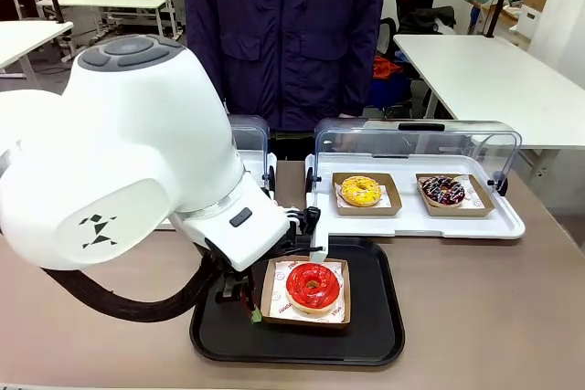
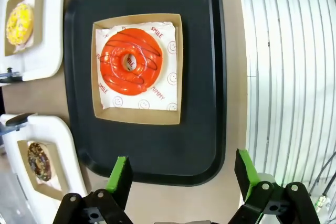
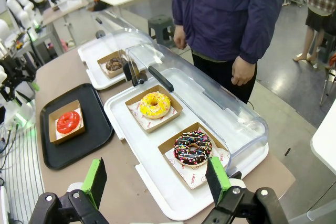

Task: Move the first donut from the left to the tray.
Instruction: Pick up the Paper togo box containing the Donut indicated by the person and place it on the Handle tray.

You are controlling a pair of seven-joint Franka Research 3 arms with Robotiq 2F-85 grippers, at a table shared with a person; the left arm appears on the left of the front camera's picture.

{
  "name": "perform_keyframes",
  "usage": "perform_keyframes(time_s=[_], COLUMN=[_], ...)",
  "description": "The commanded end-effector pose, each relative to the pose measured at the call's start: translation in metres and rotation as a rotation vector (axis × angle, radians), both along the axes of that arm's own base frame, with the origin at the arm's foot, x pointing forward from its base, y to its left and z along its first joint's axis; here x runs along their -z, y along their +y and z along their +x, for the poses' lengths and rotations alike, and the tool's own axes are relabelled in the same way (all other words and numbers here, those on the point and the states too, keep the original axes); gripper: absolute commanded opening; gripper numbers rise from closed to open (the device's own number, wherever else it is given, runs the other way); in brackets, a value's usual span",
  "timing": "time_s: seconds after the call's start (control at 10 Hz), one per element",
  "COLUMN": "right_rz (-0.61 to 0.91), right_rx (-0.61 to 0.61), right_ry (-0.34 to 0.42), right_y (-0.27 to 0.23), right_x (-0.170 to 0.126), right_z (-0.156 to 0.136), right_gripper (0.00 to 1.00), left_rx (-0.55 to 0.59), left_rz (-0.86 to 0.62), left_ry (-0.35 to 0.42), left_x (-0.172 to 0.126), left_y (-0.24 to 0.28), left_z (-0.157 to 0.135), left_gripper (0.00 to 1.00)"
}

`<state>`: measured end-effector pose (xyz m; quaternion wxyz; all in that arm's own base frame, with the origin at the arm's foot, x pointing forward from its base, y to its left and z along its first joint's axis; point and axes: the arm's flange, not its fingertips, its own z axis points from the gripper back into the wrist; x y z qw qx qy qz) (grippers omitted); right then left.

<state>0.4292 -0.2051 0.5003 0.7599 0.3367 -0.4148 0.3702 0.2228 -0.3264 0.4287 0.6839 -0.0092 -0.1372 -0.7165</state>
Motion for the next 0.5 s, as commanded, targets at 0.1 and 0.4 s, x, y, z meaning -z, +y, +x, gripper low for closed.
perform_keyframes(time_s=[0.1,0.4], right_rz=[0.003,0.003], right_rx=[-0.004,-0.004], right_ry=[-0.009,-0.009], right_y=[0.0027,0.0027], right_x=[-0.0015,-0.0015], right_z=[-0.001,-0.001], right_gripper=[1.0,1.0], left_rx=[-0.012,-0.012], left_rz=[-0.006,-0.006], left_ry=[-0.005,-0.005], left_x=[0.0062,0.0062], left_y=[-0.0054,-0.0054], left_z=[0.0009,0.0009], left_gripper=[1.0,1.0])
